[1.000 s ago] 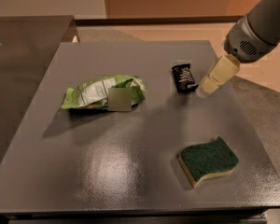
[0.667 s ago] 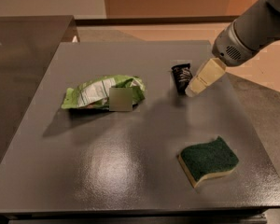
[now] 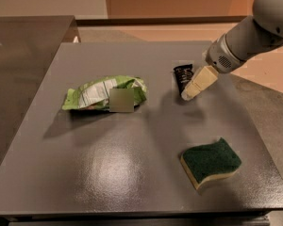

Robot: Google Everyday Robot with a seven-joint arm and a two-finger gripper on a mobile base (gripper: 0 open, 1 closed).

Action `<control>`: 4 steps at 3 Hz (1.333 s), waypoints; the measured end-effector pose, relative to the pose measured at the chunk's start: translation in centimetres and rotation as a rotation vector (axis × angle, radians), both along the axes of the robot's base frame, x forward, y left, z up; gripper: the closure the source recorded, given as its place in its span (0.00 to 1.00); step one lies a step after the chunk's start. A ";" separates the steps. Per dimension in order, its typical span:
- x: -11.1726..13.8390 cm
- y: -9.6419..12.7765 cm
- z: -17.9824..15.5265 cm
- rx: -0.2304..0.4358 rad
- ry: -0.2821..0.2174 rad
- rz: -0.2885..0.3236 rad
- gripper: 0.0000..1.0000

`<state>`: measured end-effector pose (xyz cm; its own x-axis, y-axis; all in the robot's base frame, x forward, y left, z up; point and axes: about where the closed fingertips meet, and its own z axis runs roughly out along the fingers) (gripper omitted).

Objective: Pick rxbar chocolate

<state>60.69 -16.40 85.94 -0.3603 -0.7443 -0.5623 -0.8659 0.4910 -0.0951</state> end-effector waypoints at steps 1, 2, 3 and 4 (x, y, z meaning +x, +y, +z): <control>0.9 0.1 -1.6 0.021 0.015 0.005 0.00; 1.2 0.3 -2.6 0.039 0.025 0.012 0.00; 1.3 0.5 -3.2 0.053 0.030 0.018 0.18; 1.2 0.9 -3.1 0.069 0.028 0.027 0.42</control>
Offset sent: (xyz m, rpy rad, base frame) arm 0.0160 0.0012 -0.0351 0.0586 0.0301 0.0128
